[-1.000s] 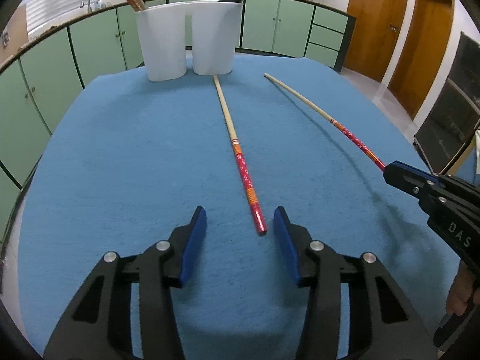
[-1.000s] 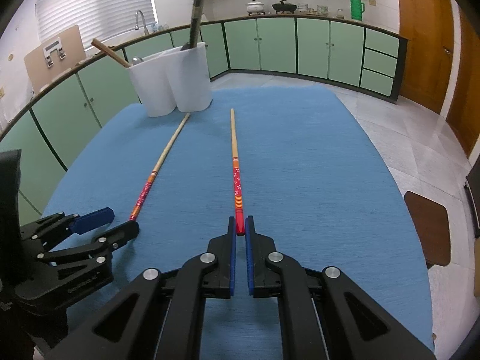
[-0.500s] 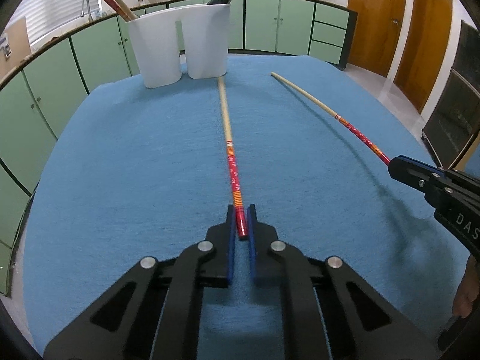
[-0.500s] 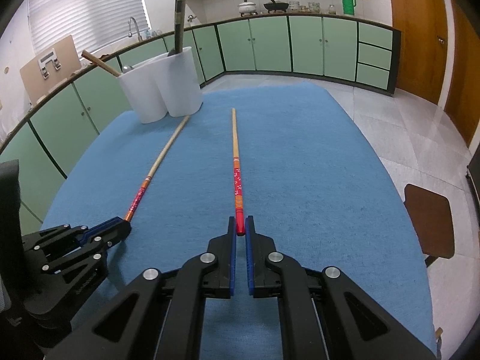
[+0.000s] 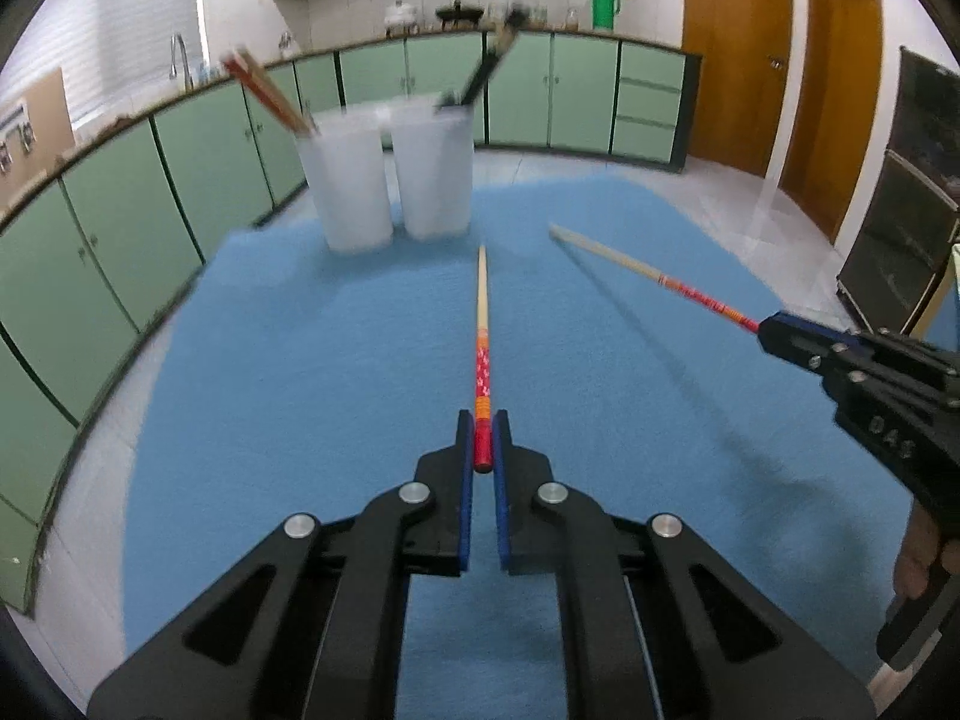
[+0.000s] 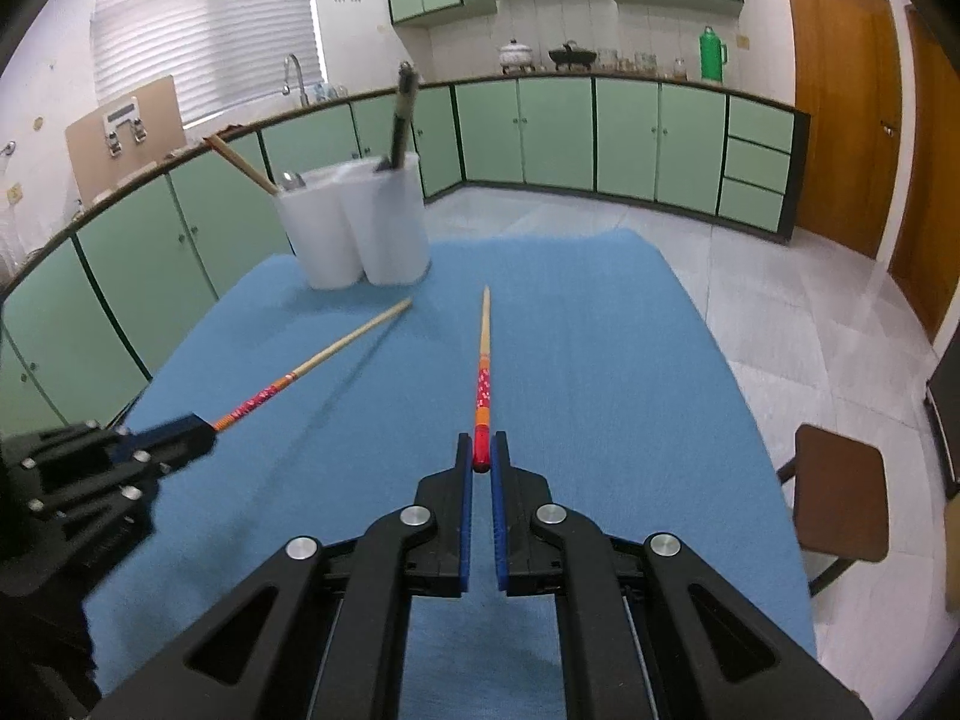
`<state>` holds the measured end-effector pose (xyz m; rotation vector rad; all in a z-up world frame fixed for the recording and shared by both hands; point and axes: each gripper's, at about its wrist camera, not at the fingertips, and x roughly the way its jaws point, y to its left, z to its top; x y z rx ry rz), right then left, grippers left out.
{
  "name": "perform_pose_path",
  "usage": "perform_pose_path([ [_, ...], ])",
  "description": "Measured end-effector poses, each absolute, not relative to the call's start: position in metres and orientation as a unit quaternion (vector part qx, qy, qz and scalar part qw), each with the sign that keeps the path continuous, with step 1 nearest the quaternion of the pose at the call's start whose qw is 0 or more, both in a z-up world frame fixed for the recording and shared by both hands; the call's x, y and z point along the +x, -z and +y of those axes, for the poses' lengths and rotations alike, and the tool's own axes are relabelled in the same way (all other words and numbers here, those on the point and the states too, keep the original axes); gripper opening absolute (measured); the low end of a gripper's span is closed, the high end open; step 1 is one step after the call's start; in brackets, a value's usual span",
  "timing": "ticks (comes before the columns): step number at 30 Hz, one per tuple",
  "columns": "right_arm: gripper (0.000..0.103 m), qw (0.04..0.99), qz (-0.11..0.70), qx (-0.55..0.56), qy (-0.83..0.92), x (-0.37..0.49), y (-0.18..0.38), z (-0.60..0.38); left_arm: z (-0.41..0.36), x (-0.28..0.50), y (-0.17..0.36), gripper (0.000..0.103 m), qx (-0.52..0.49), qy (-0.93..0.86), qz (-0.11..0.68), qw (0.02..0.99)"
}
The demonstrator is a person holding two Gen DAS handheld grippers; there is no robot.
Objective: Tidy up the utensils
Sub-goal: 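Lift both red chopsticks over the white caddy and drop them in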
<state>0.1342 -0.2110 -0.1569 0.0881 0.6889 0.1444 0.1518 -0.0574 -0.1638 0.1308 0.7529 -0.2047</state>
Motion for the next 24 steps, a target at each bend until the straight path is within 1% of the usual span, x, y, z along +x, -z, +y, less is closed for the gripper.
perform_pose_path([
  [8, 0.006, 0.948, 0.303, 0.036, -0.088, 0.130, 0.118, -0.205, -0.051, 0.137, 0.105, 0.005, 0.051, 0.111, 0.304, 0.945],
  [17, 0.006, 0.957, 0.263, 0.025, -0.118, 0.133, 0.066, -0.198, -0.046, 0.135, 0.051, 0.005, 0.036, 0.127, 0.251, 0.959],
  [24, 0.006, 0.956, 0.252, 0.031, -0.148, 0.154, 0.022, -0.199, -0.043, 0.138, 0.011, 0.005, 0.060, 0.131, 0.221, 0.965],
])
